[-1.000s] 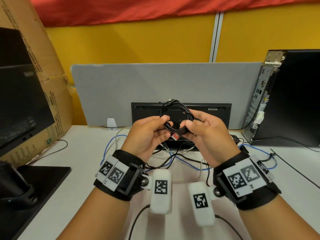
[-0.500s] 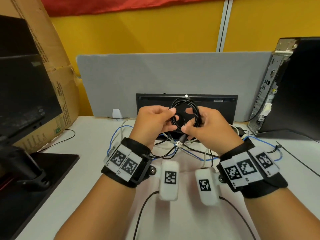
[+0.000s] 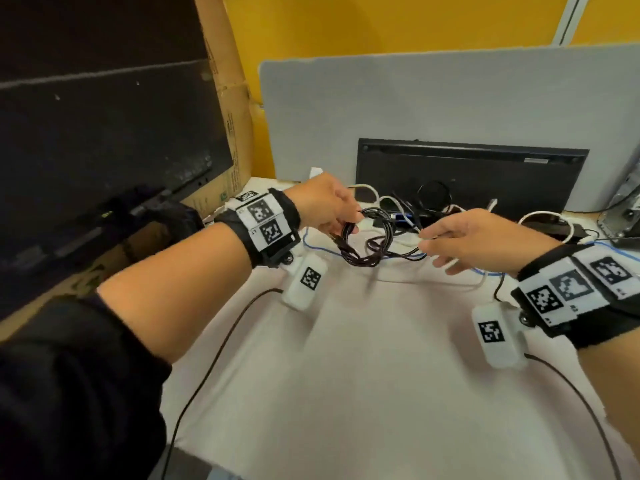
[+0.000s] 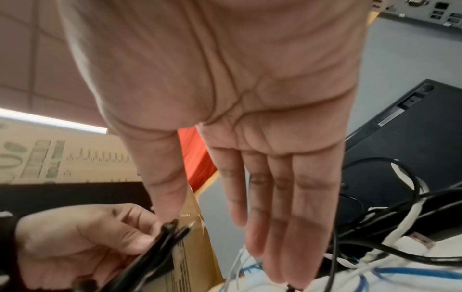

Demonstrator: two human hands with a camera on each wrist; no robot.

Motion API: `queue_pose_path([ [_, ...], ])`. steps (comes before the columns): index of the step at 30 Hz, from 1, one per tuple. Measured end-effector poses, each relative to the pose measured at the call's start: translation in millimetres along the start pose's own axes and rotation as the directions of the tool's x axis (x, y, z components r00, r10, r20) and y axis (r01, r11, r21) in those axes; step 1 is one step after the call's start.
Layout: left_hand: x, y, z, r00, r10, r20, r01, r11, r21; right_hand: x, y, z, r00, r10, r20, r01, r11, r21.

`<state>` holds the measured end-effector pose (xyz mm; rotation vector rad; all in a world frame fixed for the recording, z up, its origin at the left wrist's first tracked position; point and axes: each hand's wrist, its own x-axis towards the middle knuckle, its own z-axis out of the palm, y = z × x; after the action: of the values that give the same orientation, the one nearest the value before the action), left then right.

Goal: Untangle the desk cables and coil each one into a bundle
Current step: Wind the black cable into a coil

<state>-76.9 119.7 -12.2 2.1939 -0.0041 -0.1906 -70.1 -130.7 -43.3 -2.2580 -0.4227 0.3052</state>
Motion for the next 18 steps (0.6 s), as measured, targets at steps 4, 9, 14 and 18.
queue_pose_path([
  [4,-12,-27,-4,0.984,-0.111,0.140,0.094,0.988,0.124,1,-5,10,1.000,0.026,0.004,-0.025,0.984,-0.178],
  [9,-23,-54,16,0.965,-0.209,0.159,0.177,0.964,0.197,3,-11,9,0.998,0.056,-0.014,-0.057,0.933,-0.356],
  [14,-22,-54,33,0.988,-0.144,0.053,0.107,0.894,0.435,1,-10,2,0.999,0.039,-0.038,-0.052,0.889,-0.456],
  [18,-17,-41,35,0.999,0.023,-0.050,0.011,0.810,0.587,0,-1,-9,0.993,0.010,-0.118,-0.068,0.867,-0.494],
])
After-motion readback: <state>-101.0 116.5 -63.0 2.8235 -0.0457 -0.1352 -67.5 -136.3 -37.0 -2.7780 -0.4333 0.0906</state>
